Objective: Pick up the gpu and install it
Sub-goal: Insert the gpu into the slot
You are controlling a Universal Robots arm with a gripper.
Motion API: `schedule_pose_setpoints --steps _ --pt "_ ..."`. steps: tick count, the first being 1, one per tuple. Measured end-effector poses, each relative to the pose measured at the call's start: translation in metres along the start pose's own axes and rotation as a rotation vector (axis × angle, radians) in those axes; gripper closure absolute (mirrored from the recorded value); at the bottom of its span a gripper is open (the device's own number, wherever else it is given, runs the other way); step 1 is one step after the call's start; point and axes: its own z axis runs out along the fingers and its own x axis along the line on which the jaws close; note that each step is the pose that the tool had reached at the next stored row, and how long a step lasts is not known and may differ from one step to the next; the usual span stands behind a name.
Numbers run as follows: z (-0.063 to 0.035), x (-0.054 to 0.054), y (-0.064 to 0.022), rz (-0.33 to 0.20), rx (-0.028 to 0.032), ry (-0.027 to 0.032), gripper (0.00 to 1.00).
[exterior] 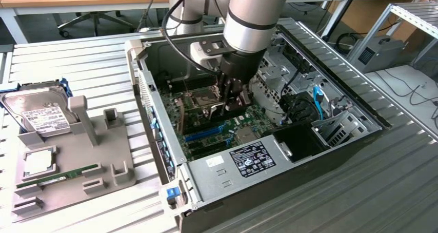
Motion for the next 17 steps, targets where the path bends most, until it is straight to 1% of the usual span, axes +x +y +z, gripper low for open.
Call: schedule_pose_setpoints --steps 7,17 --pt "0.0001 0.005 0.0017 0.000 0.0000 0.0000 0.73" --pt "0.0007 0.006 0.0113 0.000 0.0001 -0.0001 0.73"
